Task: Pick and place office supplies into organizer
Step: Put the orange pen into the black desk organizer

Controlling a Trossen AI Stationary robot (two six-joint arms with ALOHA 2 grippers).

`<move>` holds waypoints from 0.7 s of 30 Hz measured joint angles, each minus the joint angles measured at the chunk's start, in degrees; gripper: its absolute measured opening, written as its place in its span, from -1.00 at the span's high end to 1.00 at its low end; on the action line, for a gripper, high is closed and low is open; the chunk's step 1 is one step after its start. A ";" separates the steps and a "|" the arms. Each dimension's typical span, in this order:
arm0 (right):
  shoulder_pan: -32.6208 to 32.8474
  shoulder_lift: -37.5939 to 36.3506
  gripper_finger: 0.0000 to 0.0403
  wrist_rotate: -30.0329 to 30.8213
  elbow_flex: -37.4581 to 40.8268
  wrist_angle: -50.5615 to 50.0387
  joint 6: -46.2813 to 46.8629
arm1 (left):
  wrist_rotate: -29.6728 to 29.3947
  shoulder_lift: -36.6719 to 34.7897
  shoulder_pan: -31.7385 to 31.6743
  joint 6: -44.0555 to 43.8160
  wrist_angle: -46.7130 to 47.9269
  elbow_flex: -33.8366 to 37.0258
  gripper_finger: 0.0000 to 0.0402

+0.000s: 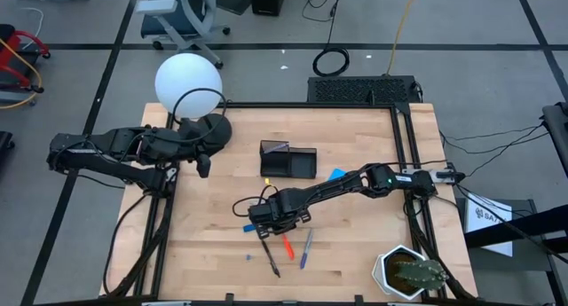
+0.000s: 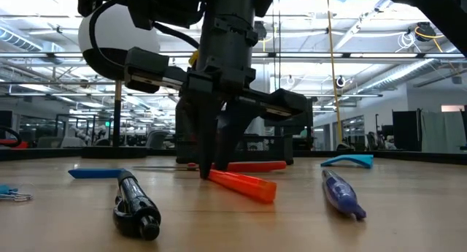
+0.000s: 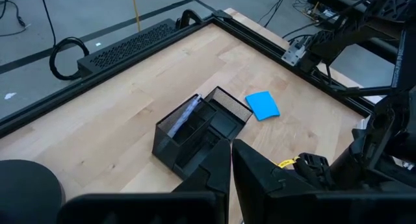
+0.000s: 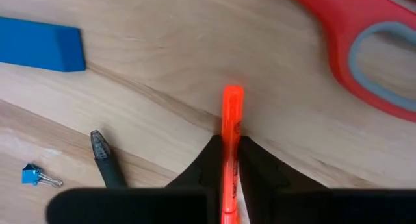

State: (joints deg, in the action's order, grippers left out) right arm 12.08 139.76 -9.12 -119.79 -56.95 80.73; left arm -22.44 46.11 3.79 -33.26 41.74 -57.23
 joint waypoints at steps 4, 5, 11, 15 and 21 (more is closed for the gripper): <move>0.01 0.00 0.68 0.91 0.00 -1.83 0.38 | 0.00 0.01 0.00 0.00 0.00 0.00 0.89; 0.13 0.00 0.68 1.51 -0.01 -2.61 0.48 | 0.00 0.01 0.00 0.00 0.00 0.00 0.89; 0.42 0.11 0.82 3.04 -0.04 -4.78 -0.39 | 0.00 0.00 -0.02 0.00 0.00 0.00 0.89; 0.42 0.13 0.89 3.04 -0.01 -5.39 -0.95 | 0.00 0.01 -0.01 0.00 0.00 0.00 0.89; 0.35 0.13 0.76 3.17 0.00 -10.50 -1.58 | 0.00 0.01 -0.01 0.00 0.00 0.00 0.89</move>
State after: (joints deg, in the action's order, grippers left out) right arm 12.43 139.90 -5.96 -119.79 -67.45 79.15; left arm -22.44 46.12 3.78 -33.26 41.74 -57.23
